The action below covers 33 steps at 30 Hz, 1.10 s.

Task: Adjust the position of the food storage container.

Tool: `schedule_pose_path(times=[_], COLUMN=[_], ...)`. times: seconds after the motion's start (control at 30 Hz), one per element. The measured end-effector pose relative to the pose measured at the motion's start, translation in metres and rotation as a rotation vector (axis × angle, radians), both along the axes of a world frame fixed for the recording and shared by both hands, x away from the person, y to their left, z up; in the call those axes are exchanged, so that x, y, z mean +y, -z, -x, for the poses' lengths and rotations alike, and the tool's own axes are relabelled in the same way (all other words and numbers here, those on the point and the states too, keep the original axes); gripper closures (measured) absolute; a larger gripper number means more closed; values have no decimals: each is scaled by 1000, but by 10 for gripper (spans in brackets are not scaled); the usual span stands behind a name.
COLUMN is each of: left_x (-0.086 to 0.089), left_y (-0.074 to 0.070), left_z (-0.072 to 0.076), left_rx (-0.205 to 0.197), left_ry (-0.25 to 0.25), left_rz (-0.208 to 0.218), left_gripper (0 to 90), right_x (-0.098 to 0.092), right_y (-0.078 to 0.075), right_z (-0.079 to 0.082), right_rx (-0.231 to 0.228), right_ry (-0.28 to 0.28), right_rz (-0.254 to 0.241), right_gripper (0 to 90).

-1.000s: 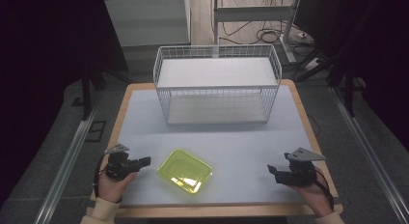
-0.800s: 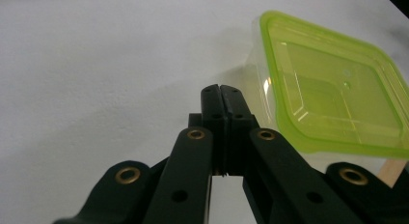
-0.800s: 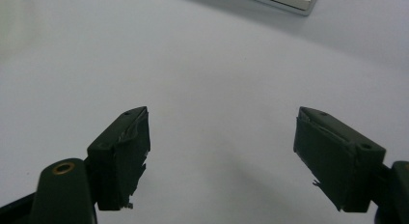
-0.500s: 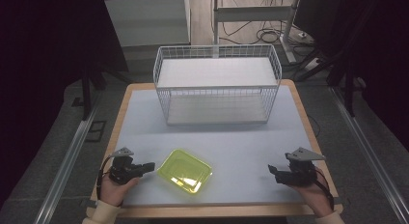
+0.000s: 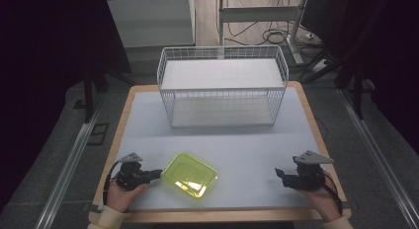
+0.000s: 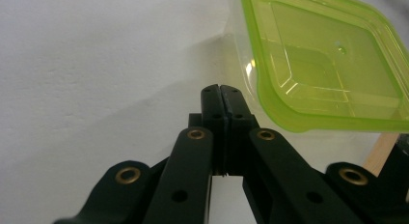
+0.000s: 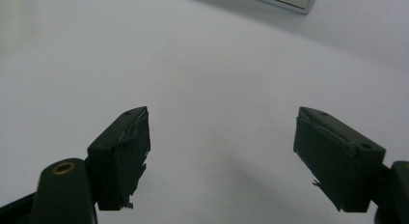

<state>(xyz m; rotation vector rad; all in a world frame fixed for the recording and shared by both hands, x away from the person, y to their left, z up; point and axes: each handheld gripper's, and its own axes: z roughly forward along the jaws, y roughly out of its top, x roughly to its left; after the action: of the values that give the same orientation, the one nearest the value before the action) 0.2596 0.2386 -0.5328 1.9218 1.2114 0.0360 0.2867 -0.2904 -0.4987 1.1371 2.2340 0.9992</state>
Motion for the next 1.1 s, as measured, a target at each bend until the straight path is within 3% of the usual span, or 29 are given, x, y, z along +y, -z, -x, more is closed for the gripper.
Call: schedule_pose_path(times=[0.7, 1.1], left_x=[-13, -25], left_y=[5, 5], left_z=[3, 13], left_rx=[14, 19], left_ry=[56, 105], left_rz=[-6, -13], left_gripper=[900, 899], right_x=[1, 1], right_y=[1, 1], right_z=[0, 0], right_rx=[9, 8], right_ry=[6, 5], right_rz=[8, 8], right_gripper=[213, 213])
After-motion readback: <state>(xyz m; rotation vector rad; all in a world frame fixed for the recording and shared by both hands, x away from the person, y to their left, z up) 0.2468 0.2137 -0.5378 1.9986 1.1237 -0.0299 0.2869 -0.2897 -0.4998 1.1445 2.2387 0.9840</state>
